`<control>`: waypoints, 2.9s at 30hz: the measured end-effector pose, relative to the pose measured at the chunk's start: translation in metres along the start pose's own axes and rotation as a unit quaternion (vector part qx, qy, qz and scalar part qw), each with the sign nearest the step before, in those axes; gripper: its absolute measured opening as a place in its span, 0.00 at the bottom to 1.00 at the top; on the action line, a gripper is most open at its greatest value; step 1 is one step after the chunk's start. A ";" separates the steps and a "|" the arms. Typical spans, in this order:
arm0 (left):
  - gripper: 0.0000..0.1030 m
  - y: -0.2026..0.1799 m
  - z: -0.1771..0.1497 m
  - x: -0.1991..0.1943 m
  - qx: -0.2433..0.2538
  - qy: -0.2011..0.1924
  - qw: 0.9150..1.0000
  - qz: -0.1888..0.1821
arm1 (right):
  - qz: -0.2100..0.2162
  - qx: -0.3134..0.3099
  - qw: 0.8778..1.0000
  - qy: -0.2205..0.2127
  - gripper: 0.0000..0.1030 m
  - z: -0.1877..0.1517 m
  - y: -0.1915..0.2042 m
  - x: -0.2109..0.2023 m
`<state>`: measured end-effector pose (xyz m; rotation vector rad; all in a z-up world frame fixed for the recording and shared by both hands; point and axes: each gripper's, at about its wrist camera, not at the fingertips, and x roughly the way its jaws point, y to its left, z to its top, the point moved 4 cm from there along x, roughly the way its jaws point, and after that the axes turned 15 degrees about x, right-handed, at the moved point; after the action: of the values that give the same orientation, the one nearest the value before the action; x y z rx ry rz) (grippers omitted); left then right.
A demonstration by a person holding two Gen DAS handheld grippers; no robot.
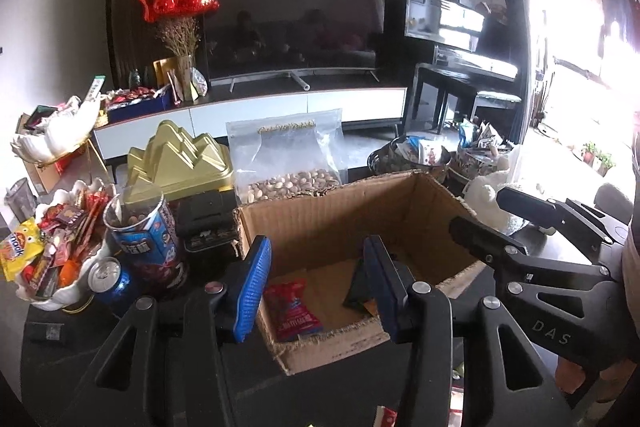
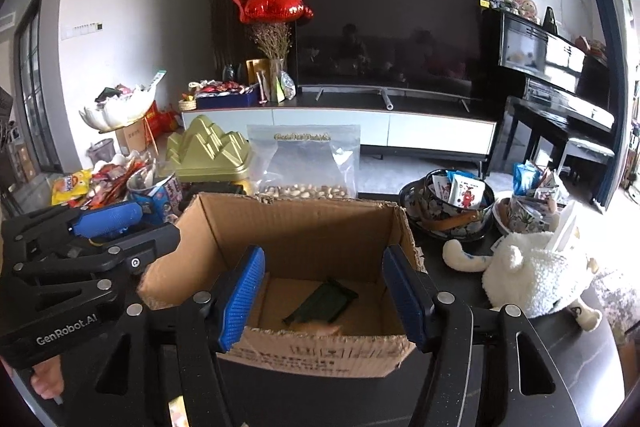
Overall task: Organize snacks
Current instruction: 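Move both tools back from the box toward the remaining snacks, then grasp the Denmark cheese ball packet with the left tool while the right tool grasps a red candy bar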
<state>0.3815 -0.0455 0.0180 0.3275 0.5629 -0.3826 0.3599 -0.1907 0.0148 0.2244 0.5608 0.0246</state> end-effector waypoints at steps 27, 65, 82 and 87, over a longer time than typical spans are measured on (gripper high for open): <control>0.52 -0.028 -0.059 -0.104 -0.015 -0.009 1.000 0.025 | -0.040 0.024 0.999 -0.015 0.67 -0.063 0.000 -0.101; 0.64 -0.065 -0.197 -0.090 0.006 0.049 0.998 0.033 | -0.055 0.039 0.993 0.092 0.67 -0.194 -0.027 -0.081; 0.61 -0.057 -0.206 -0.054 0.025 0.044 0.998 0.023 | -0.018 0.000 0.996 0.090 0.67 -0.200 -0.010 -0.050; 0.59 -0.047 -0.208 -0.035 0.032 0.053 0.998 0.015 | -0.002 -0.026 0.995 0.101 0.67 -0.201 0.003 -0.029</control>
<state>0.2393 0.0053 -0.1372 0.4201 0.6496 -0.3561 0.2286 -0.1496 -0.1349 0.1701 0.7606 0.0579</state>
